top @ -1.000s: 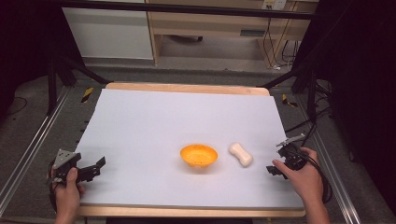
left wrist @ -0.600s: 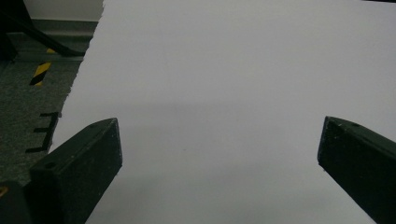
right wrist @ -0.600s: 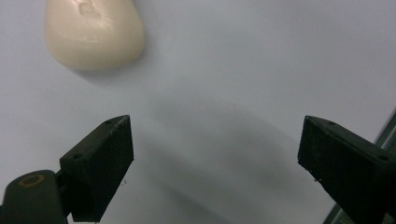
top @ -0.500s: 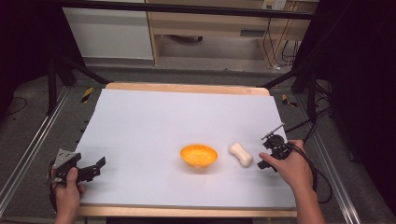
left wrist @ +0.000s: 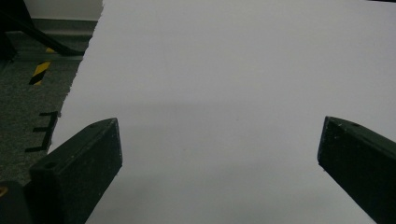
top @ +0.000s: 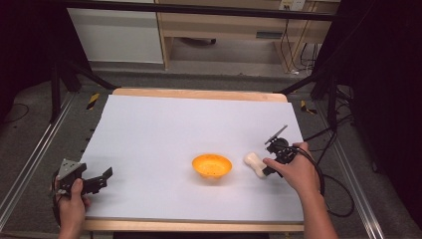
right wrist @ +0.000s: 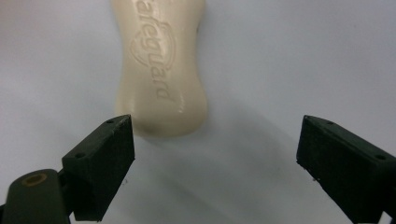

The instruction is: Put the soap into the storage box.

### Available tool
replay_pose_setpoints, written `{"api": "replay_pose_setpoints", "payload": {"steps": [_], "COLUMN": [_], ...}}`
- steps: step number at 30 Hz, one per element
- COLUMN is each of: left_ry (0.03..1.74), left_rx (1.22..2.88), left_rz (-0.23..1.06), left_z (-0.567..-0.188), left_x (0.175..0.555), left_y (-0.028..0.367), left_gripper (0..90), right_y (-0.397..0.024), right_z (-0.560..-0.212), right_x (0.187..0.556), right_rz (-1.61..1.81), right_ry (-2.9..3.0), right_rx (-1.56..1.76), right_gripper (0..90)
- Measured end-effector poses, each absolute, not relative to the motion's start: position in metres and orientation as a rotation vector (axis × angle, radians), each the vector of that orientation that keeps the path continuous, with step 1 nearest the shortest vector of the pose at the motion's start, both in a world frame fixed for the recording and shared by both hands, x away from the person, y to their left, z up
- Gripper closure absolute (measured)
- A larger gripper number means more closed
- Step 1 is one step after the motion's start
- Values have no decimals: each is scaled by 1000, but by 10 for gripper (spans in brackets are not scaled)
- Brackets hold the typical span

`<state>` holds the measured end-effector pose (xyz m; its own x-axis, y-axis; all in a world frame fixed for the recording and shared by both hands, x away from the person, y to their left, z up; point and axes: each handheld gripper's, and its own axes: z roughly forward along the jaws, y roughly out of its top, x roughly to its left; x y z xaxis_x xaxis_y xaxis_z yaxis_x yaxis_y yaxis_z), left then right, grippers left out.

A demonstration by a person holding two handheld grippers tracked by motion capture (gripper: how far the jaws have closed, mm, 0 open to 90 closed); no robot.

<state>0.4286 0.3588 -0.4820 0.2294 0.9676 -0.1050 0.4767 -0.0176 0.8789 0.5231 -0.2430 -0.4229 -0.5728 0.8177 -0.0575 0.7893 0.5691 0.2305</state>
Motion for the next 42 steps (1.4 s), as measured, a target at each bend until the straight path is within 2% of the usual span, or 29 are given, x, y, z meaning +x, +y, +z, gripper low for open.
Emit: {"api": "replay_pose_setpoints", "payload": {"steps": [11, 21, 32, 42], "left_ry": [1378, 1379, 1380, 1382], "left_rx": [1627, 1628, 1628, 1632], "left_rz": [705, 704, 703, 706], "left_z": [-482, -482, -482, -482], "left_x": [429, 429, 429, 429], "left_y": [359, 359, 359, 359], "left_gripper": [0, 0, 0, 0], "right_y": [-219, -204, -196, -195], "right_z": [-422, -428, -439, -447], "right_x": [536, 546, 555, 554], "right_rz": [275, 290, 298, 251], "right_ry": [2666, 2673, 2707, 2690], "right_rx": [1350, 1377, 1425, 1454], "right_gripper": [148, 245, 421, 482]}}
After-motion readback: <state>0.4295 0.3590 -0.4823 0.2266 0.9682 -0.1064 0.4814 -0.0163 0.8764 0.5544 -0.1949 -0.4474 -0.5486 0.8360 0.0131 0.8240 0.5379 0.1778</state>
